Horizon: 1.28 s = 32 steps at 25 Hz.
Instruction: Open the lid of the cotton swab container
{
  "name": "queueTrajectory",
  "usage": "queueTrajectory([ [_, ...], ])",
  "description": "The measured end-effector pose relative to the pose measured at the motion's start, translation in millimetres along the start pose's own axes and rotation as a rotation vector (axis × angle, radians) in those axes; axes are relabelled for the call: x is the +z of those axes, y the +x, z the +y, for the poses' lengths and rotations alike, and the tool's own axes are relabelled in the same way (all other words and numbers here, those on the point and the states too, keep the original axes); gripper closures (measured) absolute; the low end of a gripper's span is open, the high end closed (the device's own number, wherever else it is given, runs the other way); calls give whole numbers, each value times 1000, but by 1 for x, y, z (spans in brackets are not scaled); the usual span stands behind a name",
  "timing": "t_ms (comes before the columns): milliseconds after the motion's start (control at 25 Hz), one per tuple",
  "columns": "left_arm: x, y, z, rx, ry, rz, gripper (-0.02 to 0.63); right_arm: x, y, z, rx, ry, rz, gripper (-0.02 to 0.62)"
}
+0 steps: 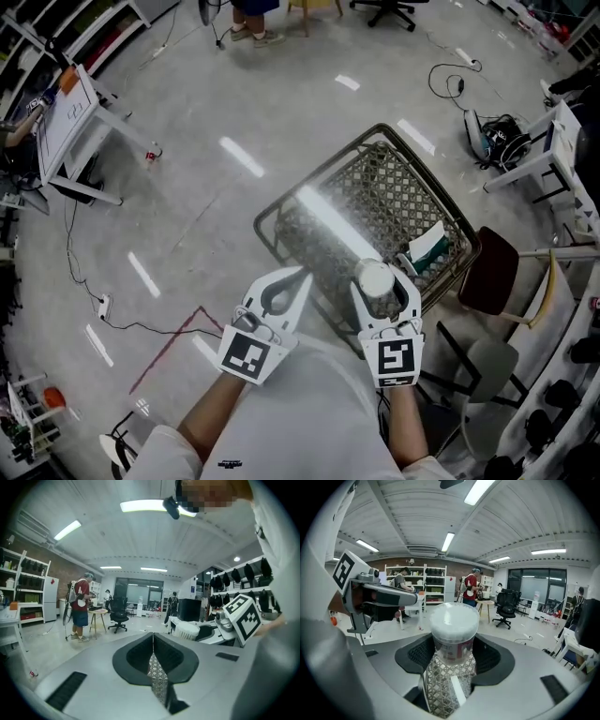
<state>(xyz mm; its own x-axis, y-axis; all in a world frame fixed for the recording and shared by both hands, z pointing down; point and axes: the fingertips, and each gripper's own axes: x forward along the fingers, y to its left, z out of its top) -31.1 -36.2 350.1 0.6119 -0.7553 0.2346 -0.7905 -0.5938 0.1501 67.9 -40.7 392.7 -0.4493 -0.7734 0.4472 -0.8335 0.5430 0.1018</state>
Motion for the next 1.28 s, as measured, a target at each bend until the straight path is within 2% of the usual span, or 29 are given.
queueTrajectory([
  [360,24,-10,-16,-42,36,-29,601,9,-23,-9,-18,28,-37,351],
  [560,31,-8,-33,-94,74,-27,601,10,-26,-9,-18,22,-31,351],
  [680,35,-3,-47,-153,110,-11,596,13,-26,-8,-6,14,-31,351],
  [720,35,-1,-53,-183,125,-2,568,15,-26,-8,0,12,-32,351],
  [760,35,0,-58,-215,143,8,503,16,-25,-6,7,10,-32,351],
  [800,36,2,-64,-241,155,15,469,16,-25,-5,15,7,-32,351],
  [920,41,6,-76,-285,157,25,452,19,-24,-1,35,-5,-29,351],
  [1080,45,13,-93,-351,201,40,365,22,-23,3,57,-20,-20,351],
  [1280,43,23,-107,-371,255,58,345,18,-26,9,82,-43,-5,351],
])
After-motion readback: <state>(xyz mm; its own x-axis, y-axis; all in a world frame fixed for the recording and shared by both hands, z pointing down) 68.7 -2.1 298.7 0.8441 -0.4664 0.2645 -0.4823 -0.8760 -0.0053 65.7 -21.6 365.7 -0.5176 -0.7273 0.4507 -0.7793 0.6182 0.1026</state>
